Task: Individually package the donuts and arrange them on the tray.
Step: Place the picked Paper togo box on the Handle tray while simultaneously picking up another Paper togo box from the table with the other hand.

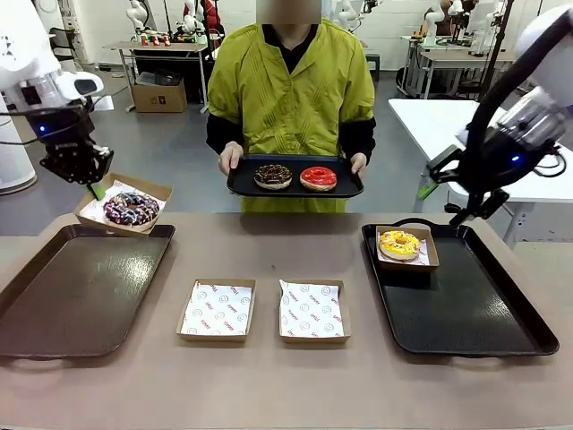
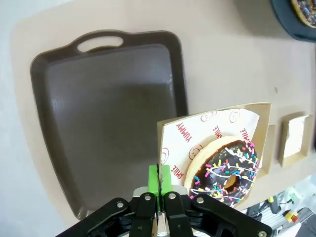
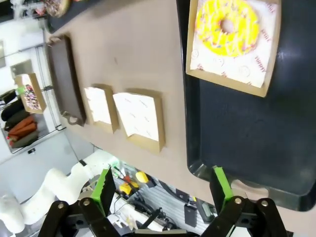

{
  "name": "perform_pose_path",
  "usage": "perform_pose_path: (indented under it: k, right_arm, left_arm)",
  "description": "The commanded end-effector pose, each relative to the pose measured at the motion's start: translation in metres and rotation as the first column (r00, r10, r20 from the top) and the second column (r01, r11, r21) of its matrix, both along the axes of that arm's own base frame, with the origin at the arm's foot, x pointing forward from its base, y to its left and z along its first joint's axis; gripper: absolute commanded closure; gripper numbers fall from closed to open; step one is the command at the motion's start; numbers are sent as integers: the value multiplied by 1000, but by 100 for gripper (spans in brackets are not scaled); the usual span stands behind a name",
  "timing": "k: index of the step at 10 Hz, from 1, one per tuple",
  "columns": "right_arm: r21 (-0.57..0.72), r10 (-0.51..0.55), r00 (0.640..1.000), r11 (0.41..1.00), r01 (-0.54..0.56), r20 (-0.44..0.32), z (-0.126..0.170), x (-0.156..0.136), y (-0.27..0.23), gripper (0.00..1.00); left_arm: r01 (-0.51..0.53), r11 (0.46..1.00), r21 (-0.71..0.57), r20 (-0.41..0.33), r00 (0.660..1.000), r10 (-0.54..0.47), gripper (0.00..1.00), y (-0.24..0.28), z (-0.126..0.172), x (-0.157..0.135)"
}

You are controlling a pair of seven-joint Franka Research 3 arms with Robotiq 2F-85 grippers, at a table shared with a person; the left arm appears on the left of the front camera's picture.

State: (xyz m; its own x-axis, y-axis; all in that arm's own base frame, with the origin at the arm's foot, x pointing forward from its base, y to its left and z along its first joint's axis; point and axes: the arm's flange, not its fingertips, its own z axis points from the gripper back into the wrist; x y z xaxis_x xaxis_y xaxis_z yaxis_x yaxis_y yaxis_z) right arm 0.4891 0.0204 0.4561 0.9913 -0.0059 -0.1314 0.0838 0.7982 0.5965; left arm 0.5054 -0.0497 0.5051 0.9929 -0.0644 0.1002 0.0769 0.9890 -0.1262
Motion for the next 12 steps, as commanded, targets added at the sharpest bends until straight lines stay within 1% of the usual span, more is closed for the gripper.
perform_pose_path:
  k: [1, 2, 3, 4, 11, 12]
  right_arm:
    - [-61, -16, 999, 998, 14, -31, -15, 3, 10, 0]
    - [-57, -20, 999, 998, 18, -33, -17, 5, 13, 0]
    - [-52, -3, 999, 999, 1, -38, -21, 0, 12, 0]
    - [-27, 6, 1000, 1000, -7, -26, -19, 4, 15, 0]
    - [-30, 6, 1000, 1000, -7, -27, -19, 4, 14, 0]
    - [-163, 1, 1000, 987, -6, -29, -20, -2, 45, 0]
  left_arm:
    - [-16, 999, 40, -15, 1000, 16, 99, 14, -15, -1]
    - [-32, 998, 61, -33, 999, 34, 99, 21, -19, 3]
    - [-44, 997, 68, -38, 998, 46, 99, 3, -16, 2]
    - [-18, 999, 28, -30, 999, 19, 99, 15, -21, 1]
    - [-18, 999, 28, -30, 999, 19, 99, 15, -21, 1]
    - [-22, 999, 36, -36, 999, 23, 99, 15, -23, 2]
